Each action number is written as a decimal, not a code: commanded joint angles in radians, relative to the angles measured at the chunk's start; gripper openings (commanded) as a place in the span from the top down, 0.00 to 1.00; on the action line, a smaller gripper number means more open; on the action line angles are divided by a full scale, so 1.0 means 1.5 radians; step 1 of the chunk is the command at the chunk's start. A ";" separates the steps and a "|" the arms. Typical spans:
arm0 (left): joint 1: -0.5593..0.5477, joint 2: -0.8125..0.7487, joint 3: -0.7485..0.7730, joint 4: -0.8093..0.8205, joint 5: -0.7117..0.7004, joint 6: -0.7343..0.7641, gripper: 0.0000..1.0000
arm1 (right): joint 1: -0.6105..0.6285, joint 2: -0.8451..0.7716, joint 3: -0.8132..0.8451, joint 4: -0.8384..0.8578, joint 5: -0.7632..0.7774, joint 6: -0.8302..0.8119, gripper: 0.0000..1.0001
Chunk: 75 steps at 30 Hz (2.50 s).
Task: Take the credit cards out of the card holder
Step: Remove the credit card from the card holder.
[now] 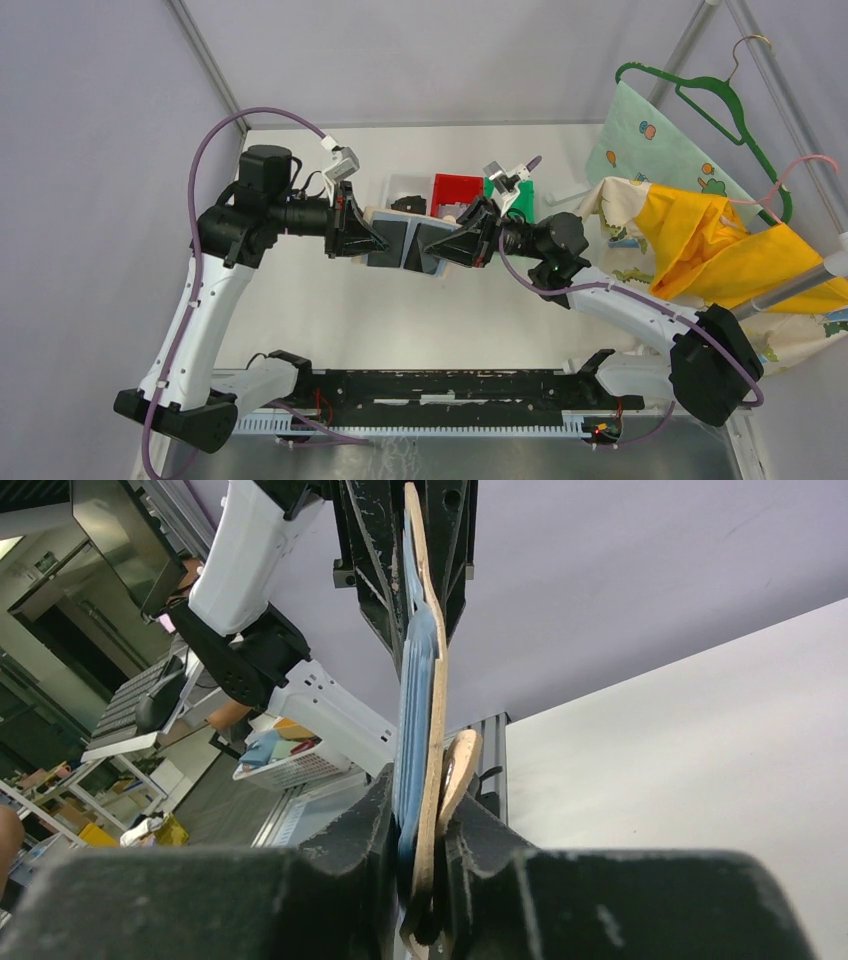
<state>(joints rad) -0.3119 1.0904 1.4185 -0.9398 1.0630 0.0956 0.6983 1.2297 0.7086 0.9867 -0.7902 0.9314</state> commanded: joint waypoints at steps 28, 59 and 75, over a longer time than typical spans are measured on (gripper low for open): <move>0.032 0.059 0.012 0.092 -0.124 -0.168 0.98 | 0.048 -0.050 -0.006 -0.020 0.126 0.025 0.23; 0.033 0.037 -0.018 0.189 0.062 -0.332 0.93 | 0.091 0.214 0.055 0.459 0.178 0.311 0.50; 0.033 0.029 -0.020 0.214 0.115 -0.356 0.72 | 0.096 0.221 0.033 0.522 0.200 0.324 1.00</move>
<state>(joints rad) -0.2638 1.1618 1.3788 -0.6689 1.1694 -0.3935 0.8379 1.5730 0.7513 1.5261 -0.5102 1.3960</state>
